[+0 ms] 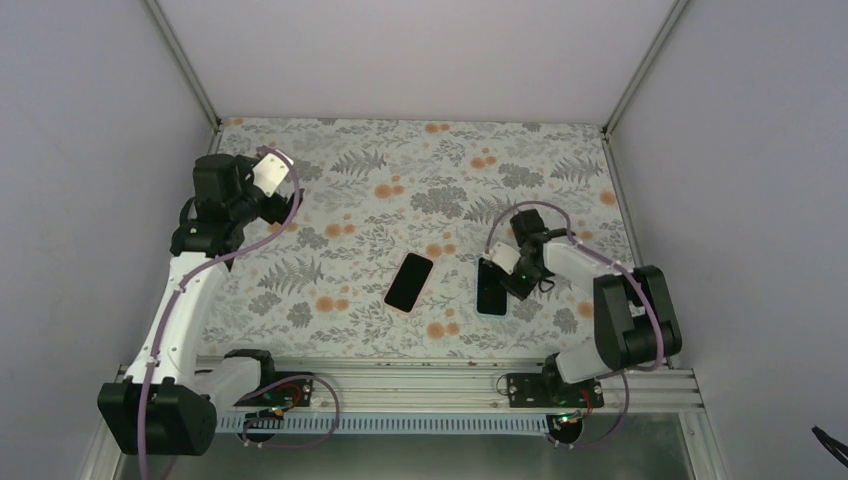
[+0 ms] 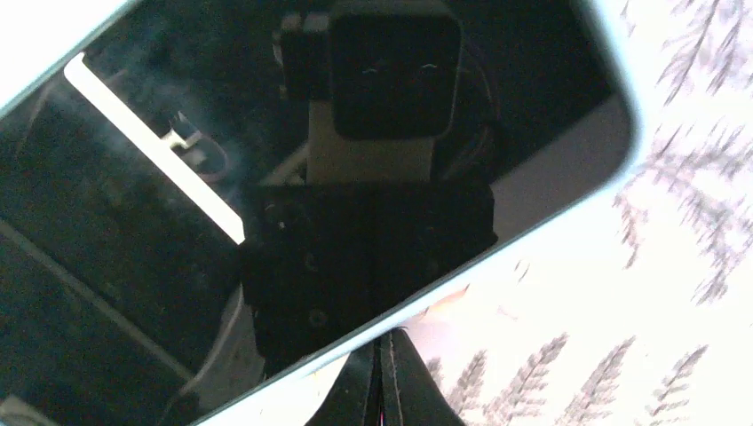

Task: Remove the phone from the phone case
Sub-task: Move the phone to the center of the board, then pick up the phone at the center of the board.

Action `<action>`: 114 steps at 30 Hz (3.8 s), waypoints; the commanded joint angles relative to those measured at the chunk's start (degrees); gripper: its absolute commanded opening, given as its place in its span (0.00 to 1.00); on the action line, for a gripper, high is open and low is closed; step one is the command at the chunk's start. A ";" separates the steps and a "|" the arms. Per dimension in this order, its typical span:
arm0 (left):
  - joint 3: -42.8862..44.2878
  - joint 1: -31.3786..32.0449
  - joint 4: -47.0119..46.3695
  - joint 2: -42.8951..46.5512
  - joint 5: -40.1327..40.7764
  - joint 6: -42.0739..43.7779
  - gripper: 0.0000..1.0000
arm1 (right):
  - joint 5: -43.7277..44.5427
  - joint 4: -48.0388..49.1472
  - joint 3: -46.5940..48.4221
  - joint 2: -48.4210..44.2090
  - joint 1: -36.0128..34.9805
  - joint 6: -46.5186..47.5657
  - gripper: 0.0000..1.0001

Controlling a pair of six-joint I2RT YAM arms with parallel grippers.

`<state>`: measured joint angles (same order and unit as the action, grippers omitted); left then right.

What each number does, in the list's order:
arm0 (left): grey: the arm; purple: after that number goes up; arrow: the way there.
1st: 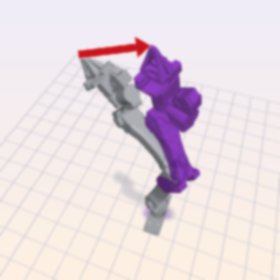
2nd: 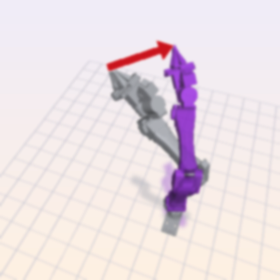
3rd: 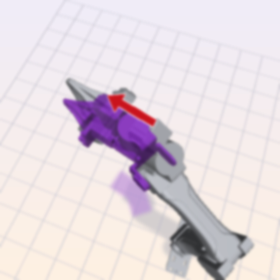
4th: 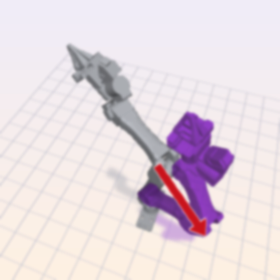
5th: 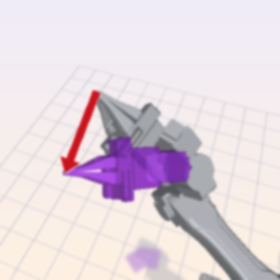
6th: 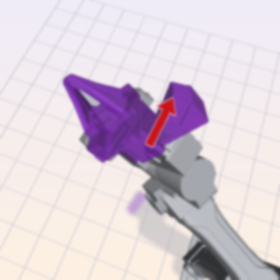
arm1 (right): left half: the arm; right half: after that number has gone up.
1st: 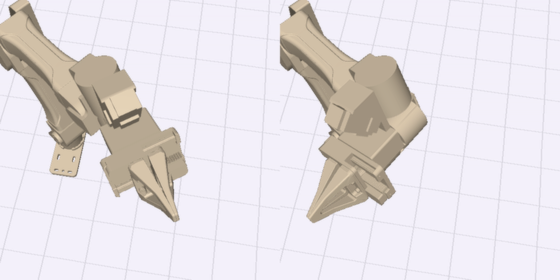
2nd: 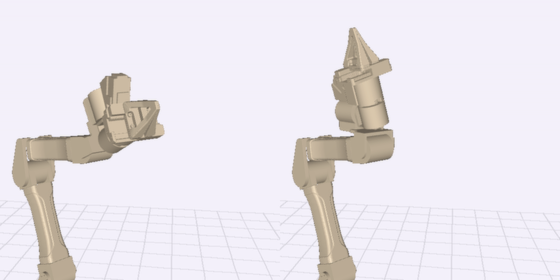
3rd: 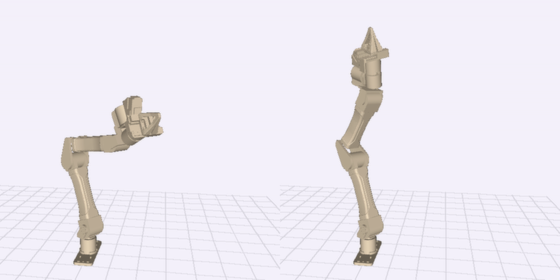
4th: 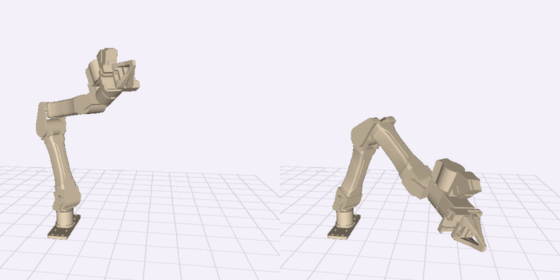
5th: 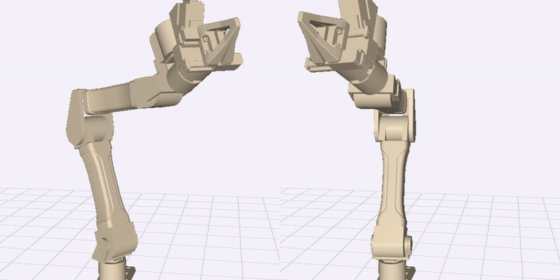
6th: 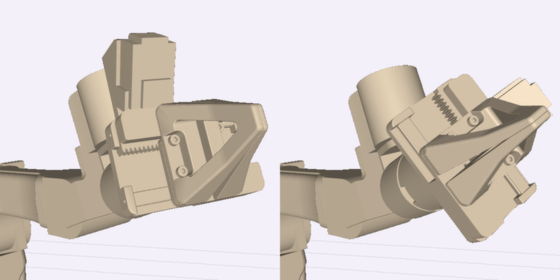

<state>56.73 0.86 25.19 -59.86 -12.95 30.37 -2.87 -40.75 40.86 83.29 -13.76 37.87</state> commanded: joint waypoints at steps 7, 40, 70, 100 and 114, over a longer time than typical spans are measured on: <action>-1.09 -0.16 2.89 3.42 2.12 0.04 1.00 | -1.82 1.66 7.87 11.52 -8.29 -2.05 0.04; -0.71 -0.21 8.82 2.59 -1.26 3.48 1.00 | -14.38 -17.92 9.88 19.10 -28.27 1.82 0.04; 0.05 -0.25 4.56 1.06 2.21 1.04 1.00 | -14.20 -9.88 23.16 17.02 -38.41 6.53 0.31; -1.40 -0.21 3.95 -0.86 1.24 -1.19 1.00 | -15.33 -16.84 27.16 22.13 -20.99 20.59 1.00; -2.55 -0.22 3.52 -3.91 1.83 -0.22 1.00 | -3.59 -1.37 14.57 17.04 -22.54 16.64 0.98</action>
<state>54.70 0.86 29.10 -62.89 -11.11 29.98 -14.52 -49.60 61.34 101.78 -35.24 56.49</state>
